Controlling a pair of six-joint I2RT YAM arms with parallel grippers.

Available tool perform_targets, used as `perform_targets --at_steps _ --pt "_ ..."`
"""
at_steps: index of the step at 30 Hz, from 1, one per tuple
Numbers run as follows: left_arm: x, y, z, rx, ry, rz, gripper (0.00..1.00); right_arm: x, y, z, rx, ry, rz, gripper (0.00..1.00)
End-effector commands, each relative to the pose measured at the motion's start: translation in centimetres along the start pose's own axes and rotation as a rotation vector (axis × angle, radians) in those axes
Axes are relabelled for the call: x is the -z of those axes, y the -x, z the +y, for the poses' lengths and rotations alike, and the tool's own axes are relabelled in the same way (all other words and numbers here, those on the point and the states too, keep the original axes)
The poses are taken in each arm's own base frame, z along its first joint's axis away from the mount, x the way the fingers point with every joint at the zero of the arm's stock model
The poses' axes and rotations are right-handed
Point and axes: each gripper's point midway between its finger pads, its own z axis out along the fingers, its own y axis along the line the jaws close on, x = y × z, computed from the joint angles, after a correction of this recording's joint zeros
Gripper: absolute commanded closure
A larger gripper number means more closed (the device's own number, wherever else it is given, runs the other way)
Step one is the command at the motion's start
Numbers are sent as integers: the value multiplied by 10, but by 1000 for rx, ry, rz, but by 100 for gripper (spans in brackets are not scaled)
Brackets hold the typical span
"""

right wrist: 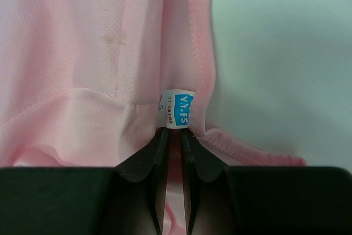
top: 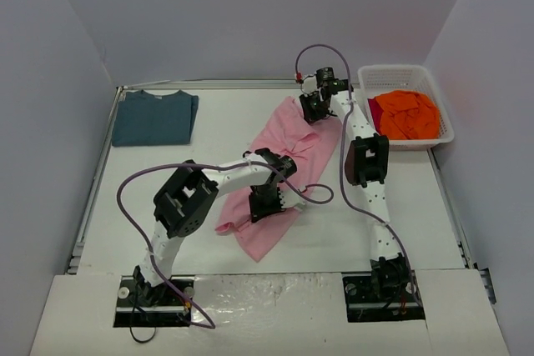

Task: Fold and stack the t-shirts
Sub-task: Rotate the tshirt 90 degrees

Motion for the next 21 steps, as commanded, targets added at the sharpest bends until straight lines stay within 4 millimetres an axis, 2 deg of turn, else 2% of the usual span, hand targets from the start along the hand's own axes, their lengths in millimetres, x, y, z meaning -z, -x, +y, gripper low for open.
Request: perform_targets --at_steps 1,6,9,14,21 --pt "-56 36 -49 -21 -224 -88 98 -35 -28 33 10 70 92 88" --pt "-55 66 -70 -81 -243 -113 97 -41 -25 51 35 100 85 87" --pt "-58 81 -72 -102 -241 -125 97 -44 -26 63 55 123 90 86" --pt "-77 92 -80 -127 -254 -96 98 -46 -29 79 96 143 104 86" --pt "-80 95 -73 -129 -229 -79 98 -44 -25 90 148 133 104 86"
